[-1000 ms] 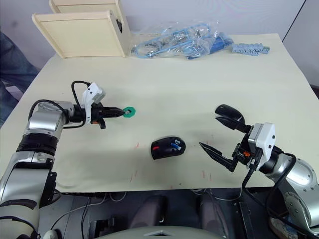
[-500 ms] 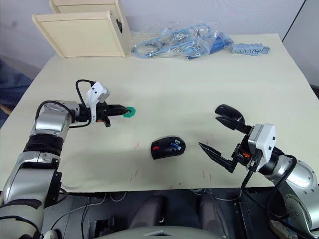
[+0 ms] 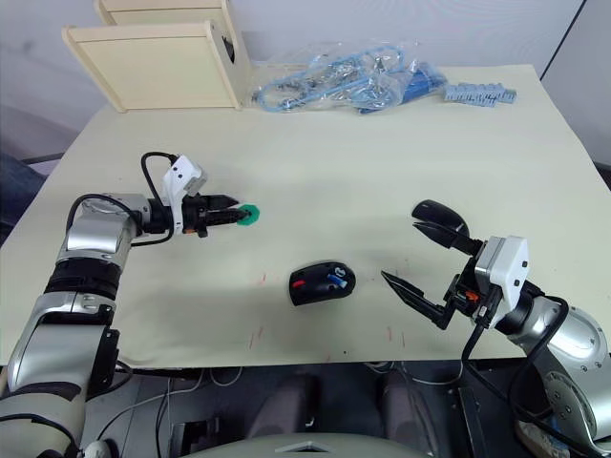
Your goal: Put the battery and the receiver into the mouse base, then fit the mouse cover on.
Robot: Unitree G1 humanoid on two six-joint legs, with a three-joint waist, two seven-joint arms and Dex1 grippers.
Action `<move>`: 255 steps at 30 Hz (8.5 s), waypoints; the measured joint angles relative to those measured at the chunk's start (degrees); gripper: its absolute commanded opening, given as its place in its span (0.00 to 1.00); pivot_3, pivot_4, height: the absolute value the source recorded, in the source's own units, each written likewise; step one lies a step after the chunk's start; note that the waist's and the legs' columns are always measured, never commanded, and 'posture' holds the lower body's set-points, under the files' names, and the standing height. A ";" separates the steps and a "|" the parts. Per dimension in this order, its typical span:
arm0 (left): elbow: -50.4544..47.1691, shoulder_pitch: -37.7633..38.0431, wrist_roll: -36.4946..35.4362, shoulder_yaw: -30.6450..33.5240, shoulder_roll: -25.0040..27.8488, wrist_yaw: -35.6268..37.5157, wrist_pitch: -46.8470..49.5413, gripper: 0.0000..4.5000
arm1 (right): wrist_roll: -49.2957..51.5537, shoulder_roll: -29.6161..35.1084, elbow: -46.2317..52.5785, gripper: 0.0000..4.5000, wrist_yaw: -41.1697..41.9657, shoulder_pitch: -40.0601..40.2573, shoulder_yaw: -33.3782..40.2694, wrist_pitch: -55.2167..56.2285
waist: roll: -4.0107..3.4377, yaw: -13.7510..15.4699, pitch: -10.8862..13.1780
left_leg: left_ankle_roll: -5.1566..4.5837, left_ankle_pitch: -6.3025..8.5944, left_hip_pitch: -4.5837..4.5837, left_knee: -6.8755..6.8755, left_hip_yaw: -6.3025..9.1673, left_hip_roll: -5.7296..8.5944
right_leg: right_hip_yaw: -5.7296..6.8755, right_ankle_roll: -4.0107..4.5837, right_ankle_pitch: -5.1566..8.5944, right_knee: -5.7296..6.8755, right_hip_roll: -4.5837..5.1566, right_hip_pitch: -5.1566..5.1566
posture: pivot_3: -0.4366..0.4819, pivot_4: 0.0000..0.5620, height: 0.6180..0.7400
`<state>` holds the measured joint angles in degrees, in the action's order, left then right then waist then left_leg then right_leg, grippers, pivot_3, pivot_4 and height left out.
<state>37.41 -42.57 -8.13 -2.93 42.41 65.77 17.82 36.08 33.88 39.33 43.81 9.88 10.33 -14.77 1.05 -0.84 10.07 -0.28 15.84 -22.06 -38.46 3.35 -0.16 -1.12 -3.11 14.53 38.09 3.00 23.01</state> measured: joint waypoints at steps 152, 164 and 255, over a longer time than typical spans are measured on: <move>29.65 -12.17 11.61 -0.06 -2.57 8.17 -27.12 0.08 | -0.13 0.15 1.80 1.00 -1.76 1.06 -0.46 -0.14 | 0.03 -0.05 -0.03 | 0.00 0.00 0.05 -0.12 -0.02 0.02 | -0.02 0.01 0.00 0.22 -0.01 -0.01 | 0.48 0.27 1.00; 24.24 -12.18 6.74 2.39 -1.45 17.57 -20.71 0.08 | 0.54 0.90 1.93 1.00 -3.07 -0.09 -0.51 -2.86 | 0.05 -0.13 -0.02 | 0.00 0.00 0.02 -0.14 0.00 0.02 | 0.00 0.01 0.00 0.23 -0.02 0.00 | 0.48 0.27 1.00; -35.14 -7.79 -7.85 -7.95 -6.00 17.69 0.33 0.05 | 75.86 -1.77 -37.27 0.02 -57.37 -51.97 -12.45 -53.84 | 0.01 -1.37 0.01 | -0.02 -0.01 -0.77 -0.62 0.00 -0.01 | -0.08 0.04 -0.01 0.67 0.00 0.72 | 0.48 0.27 1.00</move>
<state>2.27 -50.36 -15.98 -10.88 36.41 83.46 18.15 111.94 32.11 2.07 -13.55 -42.09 -2.12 -68.60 1.06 -2.21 10.08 -0.30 15.83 -22.82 -39.08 3.35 -0.17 -1.21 -3.07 14.52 38.76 3.00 23.73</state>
